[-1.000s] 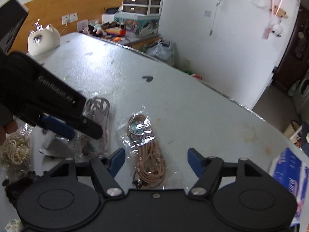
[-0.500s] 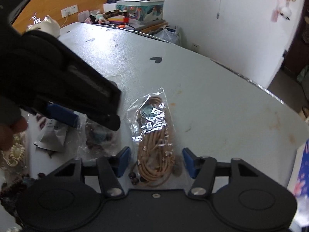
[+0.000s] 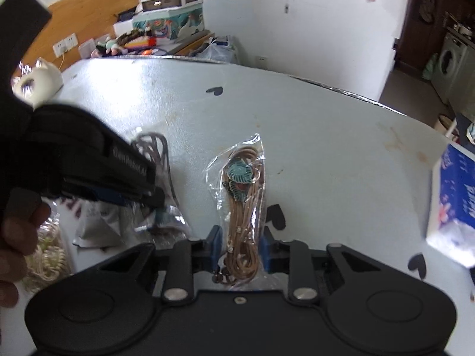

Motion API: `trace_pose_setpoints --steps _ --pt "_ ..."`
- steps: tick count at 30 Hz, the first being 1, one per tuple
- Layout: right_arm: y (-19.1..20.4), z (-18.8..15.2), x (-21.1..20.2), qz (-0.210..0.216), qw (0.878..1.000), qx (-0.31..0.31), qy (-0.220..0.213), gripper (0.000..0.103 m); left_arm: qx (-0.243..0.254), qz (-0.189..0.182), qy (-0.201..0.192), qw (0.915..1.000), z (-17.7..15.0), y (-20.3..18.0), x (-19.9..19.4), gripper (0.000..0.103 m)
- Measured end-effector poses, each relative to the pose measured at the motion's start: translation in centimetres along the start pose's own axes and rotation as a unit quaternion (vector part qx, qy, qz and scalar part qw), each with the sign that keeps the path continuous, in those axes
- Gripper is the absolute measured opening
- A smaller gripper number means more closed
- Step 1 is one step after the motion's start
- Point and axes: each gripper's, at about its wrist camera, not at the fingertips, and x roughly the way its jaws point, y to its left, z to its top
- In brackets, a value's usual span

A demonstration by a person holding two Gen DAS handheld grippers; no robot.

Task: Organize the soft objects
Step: 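Carry the dark cord bag with left tool while right carries tan bag to tray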

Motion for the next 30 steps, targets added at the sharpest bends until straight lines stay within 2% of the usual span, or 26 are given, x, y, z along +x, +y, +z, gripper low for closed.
trace_pose_setpoints --steps 7,13,20,30 --pt "0.4 -1.2 -3.3 -0.007 0.999 0.035 -0.014 0.028 0.036 -0.031 0.002 0.9989 -1.9 0.7 -2.1 0.022" --pt "1.4 -2.8 -5.6 -0.026 0.998 0.054 -0.005 0.028 0.066 -0.059 -0.01 0.996 -3.9 0.4 -5.1 0.021" --pt "2.8 -4.8 -7.9 -0.044 0.996 0.077 0.003 0.028 0.116 -0.08 -0.029 0.9896 -6.6 1.1 -8.0 0.021" --pt "4.6 -7.6 -11.8 -0.055 0.992 0.109 -0.009 0.028 0.156 -0.113 -0.045 0.9803 -9.9 3.3 -11.7 0.02"
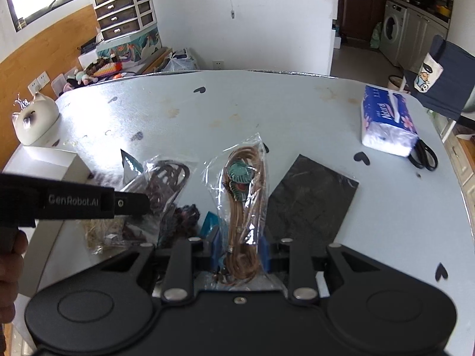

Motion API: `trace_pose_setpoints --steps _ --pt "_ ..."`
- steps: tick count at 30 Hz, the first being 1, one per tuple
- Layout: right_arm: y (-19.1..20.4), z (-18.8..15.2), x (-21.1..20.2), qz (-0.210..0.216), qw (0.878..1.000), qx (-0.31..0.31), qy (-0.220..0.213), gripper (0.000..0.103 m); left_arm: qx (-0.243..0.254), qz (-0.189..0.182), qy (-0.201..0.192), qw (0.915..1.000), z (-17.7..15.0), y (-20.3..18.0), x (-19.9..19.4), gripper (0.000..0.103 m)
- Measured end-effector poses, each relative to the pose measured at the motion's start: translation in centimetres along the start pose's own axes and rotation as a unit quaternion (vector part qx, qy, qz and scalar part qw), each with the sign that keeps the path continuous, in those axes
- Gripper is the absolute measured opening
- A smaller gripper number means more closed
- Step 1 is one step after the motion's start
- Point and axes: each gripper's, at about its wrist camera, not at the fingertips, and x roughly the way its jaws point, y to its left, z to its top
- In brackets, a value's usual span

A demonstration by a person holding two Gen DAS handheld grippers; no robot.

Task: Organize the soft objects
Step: 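Carry the dark cord bag with left tool while right carries tan bag to tray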

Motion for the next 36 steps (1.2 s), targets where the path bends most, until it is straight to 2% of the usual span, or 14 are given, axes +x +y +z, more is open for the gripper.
trace_pose_setpoints --steps 8,15,25,36 --pt "2.1 -1.8 -2.5 -0.01 1.0 0.015 -0.007 0.028 0.027 -0.016 -0.018 0.9994 -2.1 1.7 -2.8 0.02" --pt "5.3 -3.3 -3.6 -0.027 0.999 0.043 -0.015 0.028 0.042 -0.033 -0.027 0.9982 -2.8 5.0 -4.9 0.02" --pt "11.7 -4.7 -4.4 -0.045 0.996 0.077 -0.017 0.028 0.078 -0.069 -0.04 0.9938 -3.4 10.8 -8.9 0.02" --pt "20.0 -5.2 -3.8 -0.042 0.995 0.084 -0.028 0.028 0.074 -0.071 -0.052 0.9934 -4.0 18.8 -11.7 0.02"
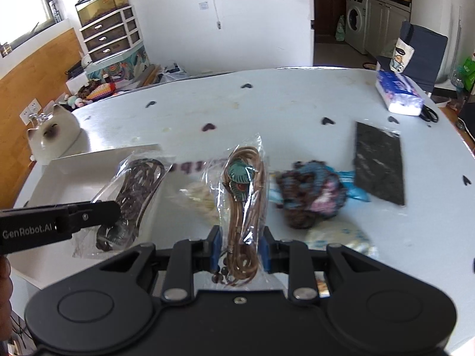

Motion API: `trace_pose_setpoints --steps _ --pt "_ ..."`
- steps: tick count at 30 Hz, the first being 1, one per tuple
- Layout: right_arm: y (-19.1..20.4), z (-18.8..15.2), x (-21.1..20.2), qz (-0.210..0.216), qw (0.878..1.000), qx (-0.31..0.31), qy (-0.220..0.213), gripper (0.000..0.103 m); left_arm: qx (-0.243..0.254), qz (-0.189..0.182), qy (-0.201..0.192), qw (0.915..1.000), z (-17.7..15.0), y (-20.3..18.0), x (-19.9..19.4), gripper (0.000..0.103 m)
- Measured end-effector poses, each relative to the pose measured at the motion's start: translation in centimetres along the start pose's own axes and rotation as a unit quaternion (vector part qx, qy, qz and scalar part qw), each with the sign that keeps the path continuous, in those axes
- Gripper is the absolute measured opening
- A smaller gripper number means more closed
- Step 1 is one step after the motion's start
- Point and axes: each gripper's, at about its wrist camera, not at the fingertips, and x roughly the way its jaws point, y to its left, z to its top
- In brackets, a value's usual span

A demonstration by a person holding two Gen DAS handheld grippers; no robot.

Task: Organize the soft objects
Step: 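Carry the dark cord bag with left tool while right carries tan bag to tray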

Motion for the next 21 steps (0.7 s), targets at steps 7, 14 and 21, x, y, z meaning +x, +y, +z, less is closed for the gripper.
trace_pose_setpoints --steps 7,14,21 --pt "6.8 -0.6 0.9 0.023 1.0 -0.016 0.003 0.028 -0.011 0.016 -0.008 0.9998 -0.7 5.8 -2.6 0.02" --pt "13.5 -0.9 2.6 0.054 0.998 -0.036 0.023 0.028 -0.036 0.039 -0.002 0.9986 -1.7 11.5 -4.4 0.02" --pt "16.3 -2.1 5.1 0.061 0.995 -0.011 0.073 0.028 -0.06 0.034 0.031 0.9972 -3.1 15.1 -3.7 0.02"
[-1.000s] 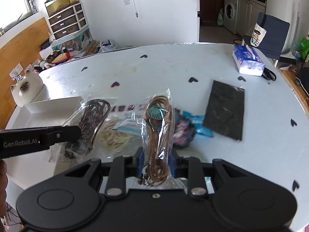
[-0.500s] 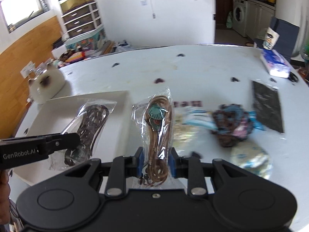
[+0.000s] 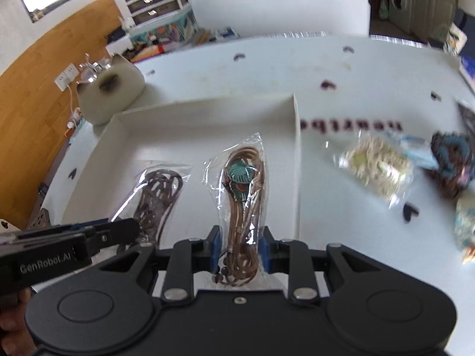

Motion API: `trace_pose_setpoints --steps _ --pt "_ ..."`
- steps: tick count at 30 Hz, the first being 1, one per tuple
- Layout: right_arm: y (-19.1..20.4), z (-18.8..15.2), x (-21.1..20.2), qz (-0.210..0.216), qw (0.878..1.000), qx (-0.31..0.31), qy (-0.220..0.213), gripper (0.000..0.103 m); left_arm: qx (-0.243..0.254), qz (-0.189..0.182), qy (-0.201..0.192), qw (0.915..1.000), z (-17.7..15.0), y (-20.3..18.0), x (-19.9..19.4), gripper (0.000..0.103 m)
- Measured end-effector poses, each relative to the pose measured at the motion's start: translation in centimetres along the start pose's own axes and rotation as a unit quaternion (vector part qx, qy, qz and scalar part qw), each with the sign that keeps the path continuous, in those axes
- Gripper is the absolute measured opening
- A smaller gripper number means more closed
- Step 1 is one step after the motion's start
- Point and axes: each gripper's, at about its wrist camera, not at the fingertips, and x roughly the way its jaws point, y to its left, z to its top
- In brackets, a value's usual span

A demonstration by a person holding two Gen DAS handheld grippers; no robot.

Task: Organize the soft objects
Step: 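Carry the dark cord bag with left tool while right carries tan bag to tray, then lower the dark cord bag into the tray with left tool while right releases tan bag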

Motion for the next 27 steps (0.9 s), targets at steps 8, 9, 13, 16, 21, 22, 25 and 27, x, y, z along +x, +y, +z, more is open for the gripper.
trace_pose_setpoints --steps 8,9,13,16,21,22,25,27 --pt "-1.0 -1.8 1.3 -0.015 0.998 0.043 0.03 0.041 -0.007 -0.025 0.038 0.9989 -0.9 -0.1 3.0 0.02" --pt "-1.1 -2.0 1.2 -0.016 0.999 0.042 0.03 0.048 -0.003 -0.027 0.043 0.9987 -1.0 -0.2 3.3 0.02" --pt "-0.9 -2.4 -0.2 -0.013 0.999 0.024 0.015 0.055 0.008 -0.037 0.063 0.9973 -1.8 -0.5 4.2 0.02" --pt "-0.7 -2.5 -1.4 -0.019 1.0 0.014 0.003 0.054 0.007 -0.046 0.073 0.9963 -2.3 -0.7 4.6 0.02" --pt "-1.0 -2.2 -2.8 -0.02 1.0 0.018 -0.015 0.046 0.007 -0.057 0.074 0.9956 -2.4 -1.0 4.7 0.02" --pt "-1.2 -2.1 -2.8 -0.019 0.999 0.02 -0.016 0.045 0.003 -0.06 0.074 0.9954 -2.4 -0.9 4.7 0.022" --pt "-1.4 -2.0 -2.6 -0.017 0.999 0.029 -0.011 0.031 -0.007 -0.068 0.073 0.995 -2.3 -0.8 4.5 0.03" --pt "-1.5 -2.0 -2.1 -0.015 0.999 0.036 0.001 0.024 -0.012 -0.068 0.069 0.9953 -2.2 -0.6 4.2 0.03"
